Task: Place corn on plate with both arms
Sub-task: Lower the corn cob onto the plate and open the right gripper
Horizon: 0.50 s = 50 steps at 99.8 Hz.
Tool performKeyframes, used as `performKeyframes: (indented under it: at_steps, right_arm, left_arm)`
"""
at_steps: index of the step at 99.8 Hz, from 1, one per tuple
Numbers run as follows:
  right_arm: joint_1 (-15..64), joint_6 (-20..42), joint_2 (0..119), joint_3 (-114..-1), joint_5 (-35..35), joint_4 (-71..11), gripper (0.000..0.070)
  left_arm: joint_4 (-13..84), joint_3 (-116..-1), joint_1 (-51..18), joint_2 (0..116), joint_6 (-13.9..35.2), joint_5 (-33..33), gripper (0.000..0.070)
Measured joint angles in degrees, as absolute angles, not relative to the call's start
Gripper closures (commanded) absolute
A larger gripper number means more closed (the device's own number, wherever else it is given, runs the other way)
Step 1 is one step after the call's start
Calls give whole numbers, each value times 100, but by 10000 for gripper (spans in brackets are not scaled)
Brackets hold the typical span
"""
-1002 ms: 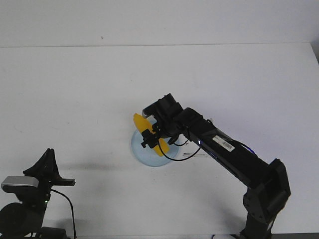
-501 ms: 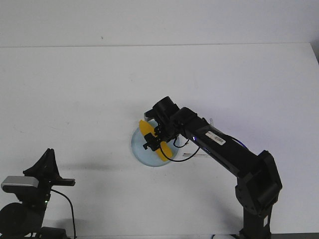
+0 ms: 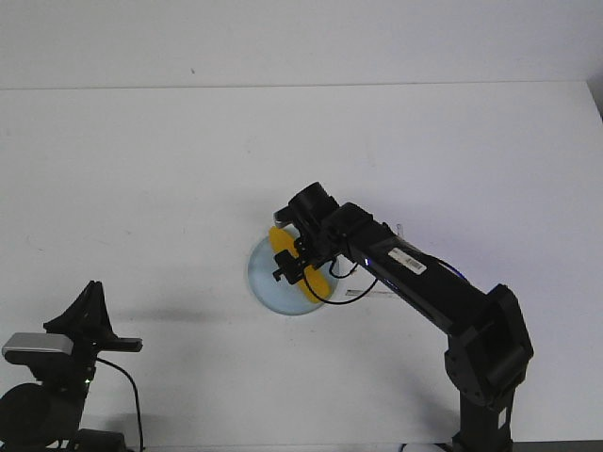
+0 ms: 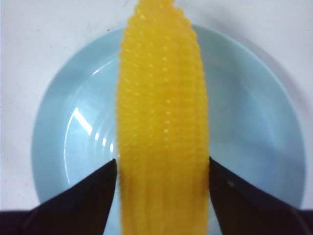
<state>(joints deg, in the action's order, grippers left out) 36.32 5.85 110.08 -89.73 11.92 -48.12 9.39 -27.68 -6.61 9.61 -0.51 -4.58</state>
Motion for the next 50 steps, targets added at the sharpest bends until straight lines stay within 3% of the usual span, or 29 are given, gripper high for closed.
performKeyframes:
  at_steps: [50]
  right_arm:
    - [3701, 587, 10857, -8973, 1157, -4757, 287]
  left_arm:
    - [939, -2768, -661, 961, -51, -458, 699]
